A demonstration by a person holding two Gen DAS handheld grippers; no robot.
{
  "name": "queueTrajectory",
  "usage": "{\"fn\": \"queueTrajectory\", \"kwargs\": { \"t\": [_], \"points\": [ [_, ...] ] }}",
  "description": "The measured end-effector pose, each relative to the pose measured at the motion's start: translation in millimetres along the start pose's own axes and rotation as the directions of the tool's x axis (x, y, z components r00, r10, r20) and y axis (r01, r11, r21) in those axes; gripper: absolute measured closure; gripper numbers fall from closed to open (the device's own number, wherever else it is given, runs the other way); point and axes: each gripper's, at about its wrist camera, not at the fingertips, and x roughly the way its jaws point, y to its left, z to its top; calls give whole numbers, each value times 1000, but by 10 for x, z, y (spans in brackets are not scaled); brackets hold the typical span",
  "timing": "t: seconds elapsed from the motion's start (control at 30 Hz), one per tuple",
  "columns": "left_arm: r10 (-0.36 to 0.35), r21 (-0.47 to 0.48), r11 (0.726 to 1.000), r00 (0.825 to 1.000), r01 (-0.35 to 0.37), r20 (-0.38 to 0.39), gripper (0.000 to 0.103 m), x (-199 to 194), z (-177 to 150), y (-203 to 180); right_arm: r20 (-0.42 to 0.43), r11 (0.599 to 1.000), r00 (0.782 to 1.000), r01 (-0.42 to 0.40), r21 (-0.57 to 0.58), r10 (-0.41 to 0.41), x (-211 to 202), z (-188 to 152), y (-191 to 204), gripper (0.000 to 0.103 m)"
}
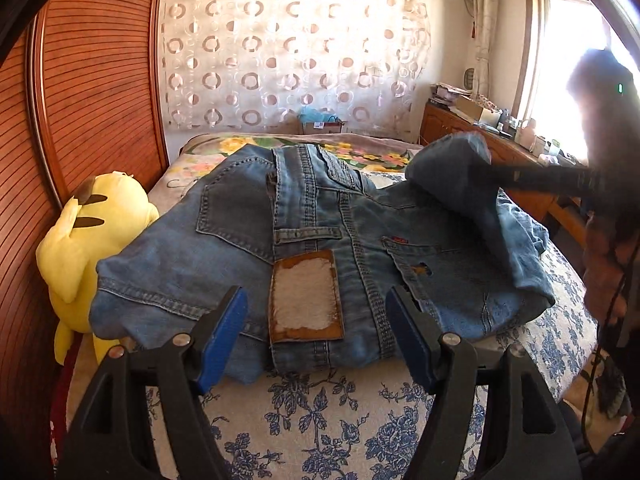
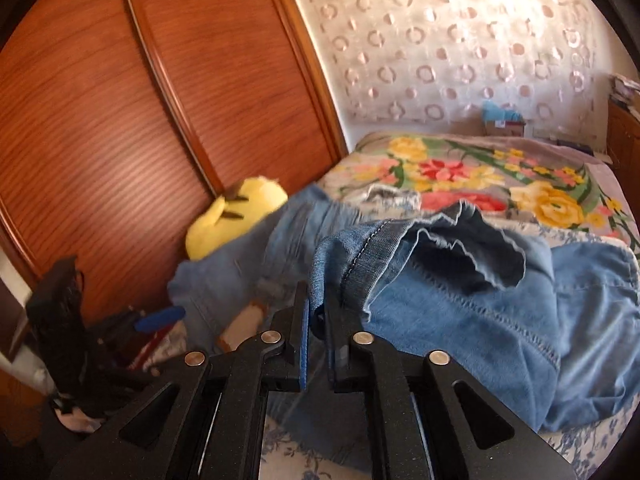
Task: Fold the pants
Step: 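Fold the leg hem with the right tool over toward the waistband and release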
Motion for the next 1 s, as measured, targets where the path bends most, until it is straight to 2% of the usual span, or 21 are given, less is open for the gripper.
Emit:
{"fn": "queueTrajectory", "kwargs": {
  "t": [0.03,0.1,0.3,0.47,0.6,0.8,1.0],
  "points": [
    [-2,1,1000,1000,2,-2,32,10,-3,-19,-20,1000,1000,14,-6,-14,41,-54,-15,94],
    [-5,5,1000,1000,5,-4,32,26,11,-56,-54,999,998,34,-15,-35,77,-168,-46,75],
    [-31,36,999,999,32,-9,32,112,49,-246,-29,994,995,98,-46,-99,-194,-408,-204,58],
    [-54,70,996,998,55,-20,32,209,89,-469,-10,977,978,206,-52,-206,-372,-636,-458,55],
    [-65,107,992,997,69,-39,32,337,122,-643,-28,960,959,280,-28,-281,-373,-834,-749,55],
    [-75,160,983,995,84,-58,33,530,189,-862,-23,950,950,313,13,-313,-394,-1078,-950,55],
    [-59,194,978,994,75,-89,43,753,262,-973,-5,942,943,334,25,-334,-375,-1223,-971,55]
  ]
}}
